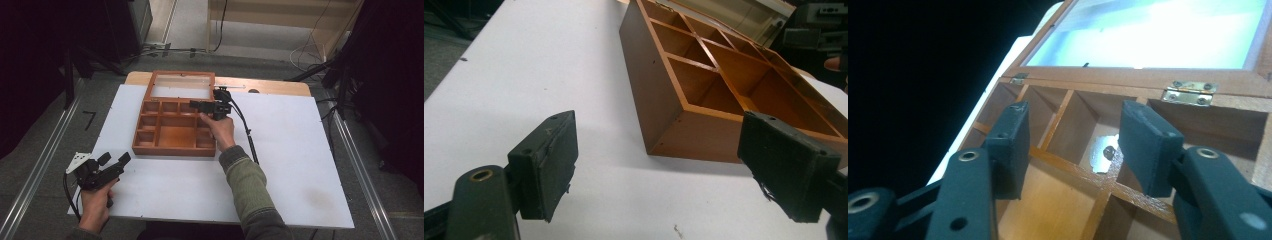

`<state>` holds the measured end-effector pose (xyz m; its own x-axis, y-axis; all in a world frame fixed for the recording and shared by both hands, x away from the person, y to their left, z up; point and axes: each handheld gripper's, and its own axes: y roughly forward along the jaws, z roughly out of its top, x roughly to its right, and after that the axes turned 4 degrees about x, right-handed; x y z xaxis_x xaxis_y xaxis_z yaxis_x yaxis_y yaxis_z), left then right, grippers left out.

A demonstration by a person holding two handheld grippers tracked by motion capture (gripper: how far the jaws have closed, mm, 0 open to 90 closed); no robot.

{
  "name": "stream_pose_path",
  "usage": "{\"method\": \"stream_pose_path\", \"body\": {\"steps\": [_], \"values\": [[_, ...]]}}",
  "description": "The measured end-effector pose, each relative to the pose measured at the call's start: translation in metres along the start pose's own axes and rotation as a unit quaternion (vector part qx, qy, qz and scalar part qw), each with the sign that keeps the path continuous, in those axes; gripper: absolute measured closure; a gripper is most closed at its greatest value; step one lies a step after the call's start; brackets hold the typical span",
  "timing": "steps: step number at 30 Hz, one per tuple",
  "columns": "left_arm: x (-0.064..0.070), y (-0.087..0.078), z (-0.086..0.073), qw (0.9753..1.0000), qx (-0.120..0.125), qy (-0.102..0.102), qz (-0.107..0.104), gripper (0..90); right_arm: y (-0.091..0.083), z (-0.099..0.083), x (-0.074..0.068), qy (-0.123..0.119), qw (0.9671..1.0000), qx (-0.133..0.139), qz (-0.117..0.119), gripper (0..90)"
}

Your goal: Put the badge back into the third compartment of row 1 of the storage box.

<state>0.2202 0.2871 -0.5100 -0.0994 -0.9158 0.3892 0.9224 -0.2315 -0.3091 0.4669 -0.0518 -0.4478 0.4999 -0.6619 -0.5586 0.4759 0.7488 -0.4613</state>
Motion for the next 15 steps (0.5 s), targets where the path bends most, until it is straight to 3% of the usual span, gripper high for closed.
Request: {"method": "stream_pose_path", "body": {"steps": [15], "values": [[0.0,-0.002,-0.002,1.0,-0.004,0.004,0.001,16.6,-0.026,-0.009,0.021,0.007,0.9997,0.015,-0.019,32.2]]}}
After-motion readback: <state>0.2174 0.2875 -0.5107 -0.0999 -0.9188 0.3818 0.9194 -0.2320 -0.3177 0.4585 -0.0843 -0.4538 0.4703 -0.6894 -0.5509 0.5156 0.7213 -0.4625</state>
